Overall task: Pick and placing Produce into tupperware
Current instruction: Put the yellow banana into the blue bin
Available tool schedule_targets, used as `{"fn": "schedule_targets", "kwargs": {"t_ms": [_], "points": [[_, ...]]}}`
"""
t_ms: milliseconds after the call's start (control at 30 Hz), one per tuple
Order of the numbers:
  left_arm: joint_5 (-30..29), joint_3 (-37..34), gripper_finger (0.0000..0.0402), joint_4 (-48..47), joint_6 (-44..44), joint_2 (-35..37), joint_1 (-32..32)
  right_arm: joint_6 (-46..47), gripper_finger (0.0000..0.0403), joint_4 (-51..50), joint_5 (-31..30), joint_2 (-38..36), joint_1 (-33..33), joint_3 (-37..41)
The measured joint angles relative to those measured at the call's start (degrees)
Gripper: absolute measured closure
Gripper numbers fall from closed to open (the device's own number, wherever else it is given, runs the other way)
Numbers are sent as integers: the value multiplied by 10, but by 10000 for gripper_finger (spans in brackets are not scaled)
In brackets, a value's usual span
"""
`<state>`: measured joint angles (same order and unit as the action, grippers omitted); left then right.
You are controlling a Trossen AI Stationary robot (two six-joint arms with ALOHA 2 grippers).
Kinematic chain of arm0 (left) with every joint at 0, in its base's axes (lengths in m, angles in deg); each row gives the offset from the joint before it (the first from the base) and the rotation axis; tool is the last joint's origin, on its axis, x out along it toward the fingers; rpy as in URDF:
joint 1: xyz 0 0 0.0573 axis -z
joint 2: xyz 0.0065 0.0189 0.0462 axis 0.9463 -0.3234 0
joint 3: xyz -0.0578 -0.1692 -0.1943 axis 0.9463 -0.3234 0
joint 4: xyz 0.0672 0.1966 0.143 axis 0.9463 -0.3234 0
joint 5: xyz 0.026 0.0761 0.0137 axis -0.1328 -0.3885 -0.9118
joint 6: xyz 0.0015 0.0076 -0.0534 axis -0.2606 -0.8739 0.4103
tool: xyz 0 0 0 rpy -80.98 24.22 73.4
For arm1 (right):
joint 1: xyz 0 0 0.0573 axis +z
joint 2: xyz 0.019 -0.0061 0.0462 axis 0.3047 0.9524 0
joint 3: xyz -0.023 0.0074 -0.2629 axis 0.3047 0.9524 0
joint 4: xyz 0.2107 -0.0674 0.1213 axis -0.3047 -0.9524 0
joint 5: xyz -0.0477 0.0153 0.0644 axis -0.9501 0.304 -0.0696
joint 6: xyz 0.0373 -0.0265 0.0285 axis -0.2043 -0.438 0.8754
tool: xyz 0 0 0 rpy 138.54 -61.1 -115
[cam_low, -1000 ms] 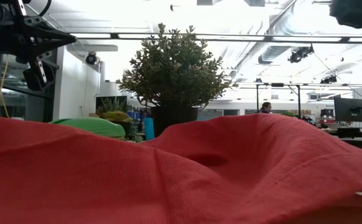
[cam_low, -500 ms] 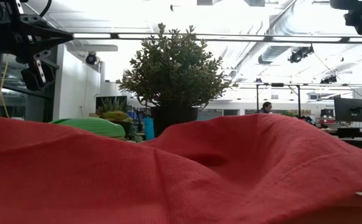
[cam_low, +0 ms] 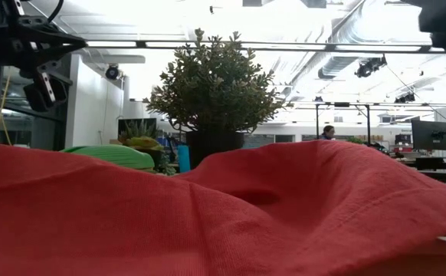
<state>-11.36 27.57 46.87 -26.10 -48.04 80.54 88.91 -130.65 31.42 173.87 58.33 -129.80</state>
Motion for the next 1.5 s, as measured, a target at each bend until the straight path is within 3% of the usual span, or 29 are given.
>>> {"fn": "schedule_targets", "kwargs": {"t_ms": [300,633,1500], "points": [[6,0,401,-2,-3,0,0,-6,208,-38,3,6,7,0],[6,0,401,-2,-4,0,0,11,134,-64,3,6,8,0],[25,0,401,-4,2,0,0,15,139,62,10,130,14,0]]}}
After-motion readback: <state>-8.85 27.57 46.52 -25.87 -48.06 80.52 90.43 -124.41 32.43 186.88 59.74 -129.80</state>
